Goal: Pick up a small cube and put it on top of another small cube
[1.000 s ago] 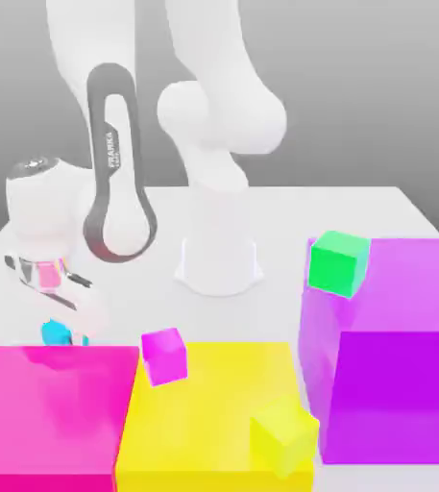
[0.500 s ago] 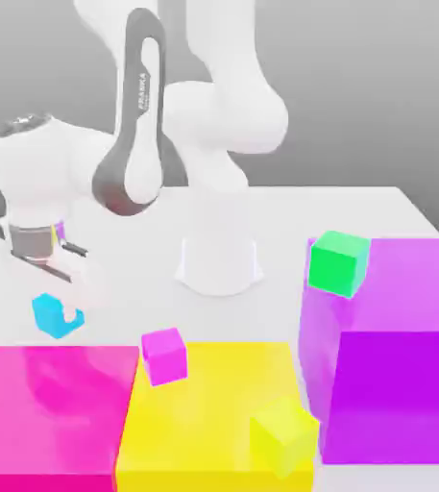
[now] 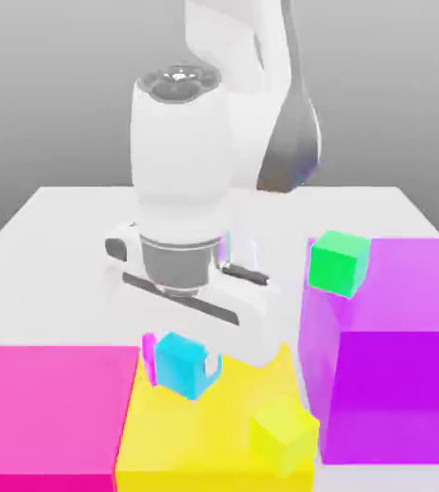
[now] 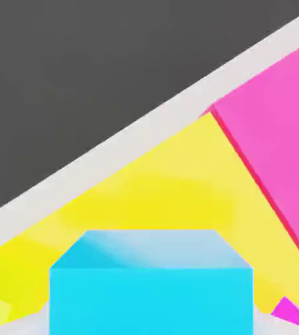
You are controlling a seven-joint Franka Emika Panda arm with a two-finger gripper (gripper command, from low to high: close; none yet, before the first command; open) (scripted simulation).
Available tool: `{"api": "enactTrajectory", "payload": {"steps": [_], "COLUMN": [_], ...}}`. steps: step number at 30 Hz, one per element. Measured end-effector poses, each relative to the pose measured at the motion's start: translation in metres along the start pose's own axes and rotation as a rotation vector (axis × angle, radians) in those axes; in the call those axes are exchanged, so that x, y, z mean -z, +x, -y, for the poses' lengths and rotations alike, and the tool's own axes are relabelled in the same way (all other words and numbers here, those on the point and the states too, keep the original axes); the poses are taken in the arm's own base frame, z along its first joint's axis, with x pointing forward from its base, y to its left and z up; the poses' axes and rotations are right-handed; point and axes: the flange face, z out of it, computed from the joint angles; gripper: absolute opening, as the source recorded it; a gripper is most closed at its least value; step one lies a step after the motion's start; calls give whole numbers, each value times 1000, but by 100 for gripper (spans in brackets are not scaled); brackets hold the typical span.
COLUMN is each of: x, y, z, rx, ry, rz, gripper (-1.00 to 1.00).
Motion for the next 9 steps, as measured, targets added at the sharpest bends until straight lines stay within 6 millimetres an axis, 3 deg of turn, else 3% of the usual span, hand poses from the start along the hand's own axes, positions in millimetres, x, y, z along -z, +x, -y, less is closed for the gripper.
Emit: {"api": "enactTrajectory", "payload": {"steps": [2,3,5,6,9], "x": [4,-6,-33,-44,-44], "y": [-39,-48,-42,-42,-42], "z": [14,17,18,17,17], "rx": [17,23,3,2,2], "ry": [1,1,1,1,1], "rz": [0,0,-1,0,0], "gripper": [-100,-100,-100,100,100]}}
